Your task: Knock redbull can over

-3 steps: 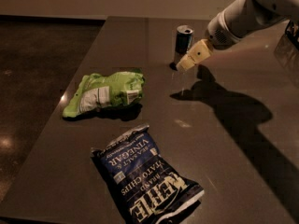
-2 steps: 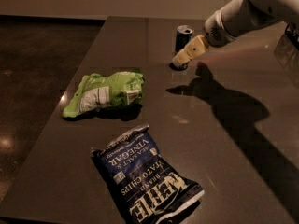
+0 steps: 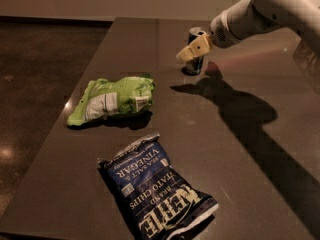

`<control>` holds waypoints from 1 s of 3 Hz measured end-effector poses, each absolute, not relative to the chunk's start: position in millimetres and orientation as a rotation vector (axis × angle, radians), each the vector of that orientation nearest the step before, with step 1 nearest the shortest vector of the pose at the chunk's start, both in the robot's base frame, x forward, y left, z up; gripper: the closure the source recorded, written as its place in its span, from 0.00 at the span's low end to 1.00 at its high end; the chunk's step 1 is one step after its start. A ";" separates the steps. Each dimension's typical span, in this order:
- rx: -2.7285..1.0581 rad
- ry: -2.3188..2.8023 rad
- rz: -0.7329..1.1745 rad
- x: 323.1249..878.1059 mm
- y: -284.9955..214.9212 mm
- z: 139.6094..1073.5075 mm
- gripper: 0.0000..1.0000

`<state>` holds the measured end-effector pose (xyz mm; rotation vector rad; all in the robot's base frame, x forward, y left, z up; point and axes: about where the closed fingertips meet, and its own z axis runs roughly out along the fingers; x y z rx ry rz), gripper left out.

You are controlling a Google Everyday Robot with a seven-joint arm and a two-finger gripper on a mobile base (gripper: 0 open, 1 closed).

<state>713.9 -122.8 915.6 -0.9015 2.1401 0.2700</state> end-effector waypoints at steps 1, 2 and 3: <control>-0.862 2.129 0.292 723.1 -116.8 916.2 0.00; -0.837 2.110 0.316 728.7 -110.0 920.0 0.18; -0.824 2.097 0.327 731.1 -107.2 923.6 0.42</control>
Offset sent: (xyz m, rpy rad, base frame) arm 0.0206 0.0160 0.0127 0.1032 -0.0397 -0.0375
